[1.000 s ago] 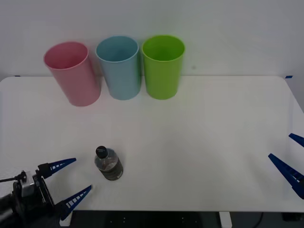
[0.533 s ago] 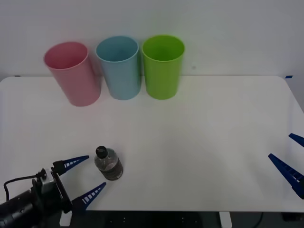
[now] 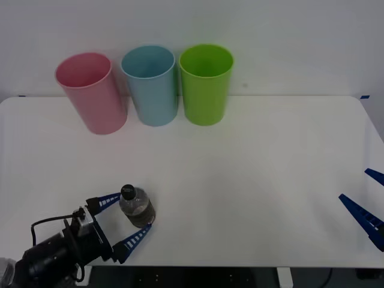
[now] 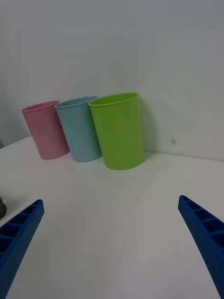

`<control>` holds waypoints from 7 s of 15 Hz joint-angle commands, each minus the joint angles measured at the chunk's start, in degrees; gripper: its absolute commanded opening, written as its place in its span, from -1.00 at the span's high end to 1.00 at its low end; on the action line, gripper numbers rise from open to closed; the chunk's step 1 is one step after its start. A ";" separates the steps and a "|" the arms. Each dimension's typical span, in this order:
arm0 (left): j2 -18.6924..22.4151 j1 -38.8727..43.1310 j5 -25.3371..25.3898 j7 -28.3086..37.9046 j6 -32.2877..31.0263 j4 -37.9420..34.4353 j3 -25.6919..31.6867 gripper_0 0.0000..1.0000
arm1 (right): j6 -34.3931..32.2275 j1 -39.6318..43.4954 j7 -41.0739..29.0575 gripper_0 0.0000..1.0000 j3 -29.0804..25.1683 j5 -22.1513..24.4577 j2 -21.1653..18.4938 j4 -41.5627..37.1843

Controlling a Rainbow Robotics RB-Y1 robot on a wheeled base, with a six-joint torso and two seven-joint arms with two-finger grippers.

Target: Grasp the object on the table and drop it into the matching bin: aluminum can to the light blue bin, PET bottle to the pink bin.

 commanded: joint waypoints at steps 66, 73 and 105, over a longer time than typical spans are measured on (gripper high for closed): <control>14.03 -43.28 -10.95 38.20 31.26 10.70 12.81 0.99 | 0.00 0.00 0.00 -1.00 0.00 0.00 0.00 0.00; 14.03 -52.24 -17.63 36.80 34.60 20.28 11.67 0.99 | 0.00 0.00 0.00 -1.00 0.00 0.00 0.00 0.00; 15.09 -22.80 9.70 33.72 32.31 -4.25 12.38 -1.00 | 0.00 0.00 0.00 -1.00 0.00 0.00 0.00 0.00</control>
